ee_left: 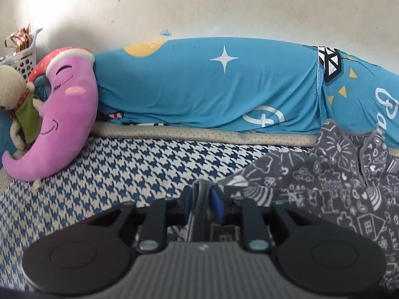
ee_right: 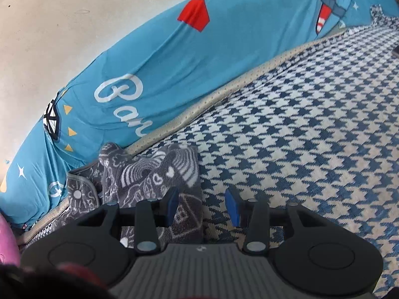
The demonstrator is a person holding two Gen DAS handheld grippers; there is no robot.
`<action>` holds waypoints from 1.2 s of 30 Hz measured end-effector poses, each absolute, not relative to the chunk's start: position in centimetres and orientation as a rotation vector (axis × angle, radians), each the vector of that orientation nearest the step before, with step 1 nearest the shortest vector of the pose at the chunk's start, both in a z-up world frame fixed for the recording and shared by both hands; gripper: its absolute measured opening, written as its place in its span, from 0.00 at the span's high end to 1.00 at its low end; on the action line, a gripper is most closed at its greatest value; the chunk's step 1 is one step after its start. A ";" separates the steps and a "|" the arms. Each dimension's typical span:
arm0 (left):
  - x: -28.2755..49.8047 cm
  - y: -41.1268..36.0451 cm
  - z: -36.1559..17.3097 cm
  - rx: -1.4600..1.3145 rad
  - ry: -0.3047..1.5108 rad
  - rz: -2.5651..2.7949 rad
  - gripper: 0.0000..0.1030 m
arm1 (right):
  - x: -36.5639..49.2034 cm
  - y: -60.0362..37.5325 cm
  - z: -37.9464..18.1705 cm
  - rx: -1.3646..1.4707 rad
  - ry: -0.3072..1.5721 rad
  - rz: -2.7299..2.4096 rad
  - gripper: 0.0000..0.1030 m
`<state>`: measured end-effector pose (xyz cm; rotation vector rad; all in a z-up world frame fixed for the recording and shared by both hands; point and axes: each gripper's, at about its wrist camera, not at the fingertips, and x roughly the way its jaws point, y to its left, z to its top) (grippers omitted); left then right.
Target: Fold clothes
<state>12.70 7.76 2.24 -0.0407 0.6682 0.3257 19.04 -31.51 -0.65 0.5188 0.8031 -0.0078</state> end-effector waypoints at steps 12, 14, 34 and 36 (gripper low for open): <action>11.9 6.7 3.5 -0.054 0.594 0.255 0.36 | 19.8 -30.7 -2.5 0.568 0.806 0.049 0.54; 12.0 6.1 3.3 -0.040 0.599 0.232 0.36 | 19.9 -30.6 -2.8 0.565 0.805 0.076 0.67; 12.5 2.3 0.3 0.009 0.733 0.041 0.24 | 19.9 -30.7 -2.0 0.411 0.750 -0.119 0.91; 12.6 1.9 -0.1 0.034 0.747 0.039 0.22 | 19.7 -31.1 -1.7 0.428 0.748 -0.126 0.88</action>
